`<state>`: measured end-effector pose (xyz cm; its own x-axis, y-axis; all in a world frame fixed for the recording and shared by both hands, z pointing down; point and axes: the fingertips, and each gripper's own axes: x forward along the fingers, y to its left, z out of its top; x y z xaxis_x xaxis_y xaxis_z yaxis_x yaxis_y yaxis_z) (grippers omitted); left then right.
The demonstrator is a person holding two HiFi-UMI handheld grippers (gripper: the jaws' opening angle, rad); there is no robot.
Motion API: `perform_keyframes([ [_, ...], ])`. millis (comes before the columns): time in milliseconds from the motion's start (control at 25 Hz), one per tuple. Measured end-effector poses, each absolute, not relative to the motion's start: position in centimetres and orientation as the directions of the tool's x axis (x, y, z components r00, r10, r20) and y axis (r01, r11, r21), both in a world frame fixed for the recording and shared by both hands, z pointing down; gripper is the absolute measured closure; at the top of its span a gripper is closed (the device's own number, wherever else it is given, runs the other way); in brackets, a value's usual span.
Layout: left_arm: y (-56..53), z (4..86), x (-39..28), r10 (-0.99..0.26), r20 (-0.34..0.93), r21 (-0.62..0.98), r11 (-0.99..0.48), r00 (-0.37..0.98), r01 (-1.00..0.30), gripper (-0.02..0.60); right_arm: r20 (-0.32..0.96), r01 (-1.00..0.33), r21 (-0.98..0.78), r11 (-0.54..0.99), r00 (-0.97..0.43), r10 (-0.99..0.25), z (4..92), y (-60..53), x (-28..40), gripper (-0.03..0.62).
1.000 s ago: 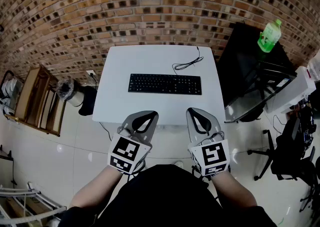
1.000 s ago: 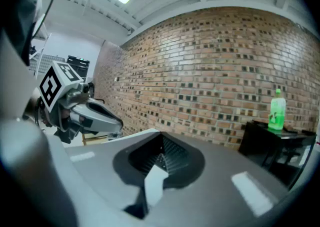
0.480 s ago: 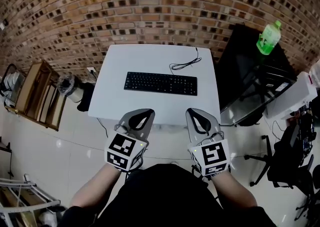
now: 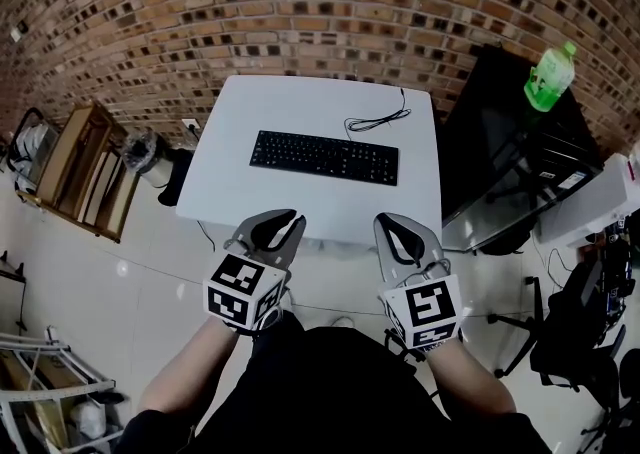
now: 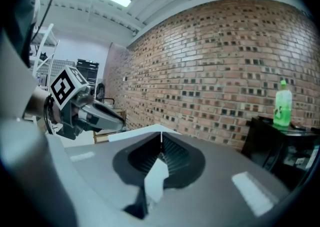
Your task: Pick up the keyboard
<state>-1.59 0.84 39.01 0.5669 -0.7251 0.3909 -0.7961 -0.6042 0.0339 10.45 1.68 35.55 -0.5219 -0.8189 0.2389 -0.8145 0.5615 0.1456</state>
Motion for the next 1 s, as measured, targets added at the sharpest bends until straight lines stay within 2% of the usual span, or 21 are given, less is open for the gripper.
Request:
perform_keyframes([
  [200, -0.8, 39.6, -2.8, -0.731, 0.406, 0.072, -0.572, 0.548, -0.817, 0.483, 0.256, -0.815, 0.128, 0.566, -0.524, -0.813, 36.1, 0.6, 10.5, 0.581],
  [680, -9.1, 42.7, -7.1, -0.72, 0.45, 0.165, -0.514, 0.528, -0.841, 0.387, 0.354, -0.851, 0.039, 0.524, -0.478, -0.803, 39.3, -6.2, 10.2, 0.492],
  [1000, -16.8, 46.6, -12.5, -0.689, 0.518, 0.246, -0.448, 0.507, -0.86, 0.351, 0.448, -0.89, -0.047, 0.454, -0.425, -0.786, 43.1, -12.6, 9.8, 0.436],
])
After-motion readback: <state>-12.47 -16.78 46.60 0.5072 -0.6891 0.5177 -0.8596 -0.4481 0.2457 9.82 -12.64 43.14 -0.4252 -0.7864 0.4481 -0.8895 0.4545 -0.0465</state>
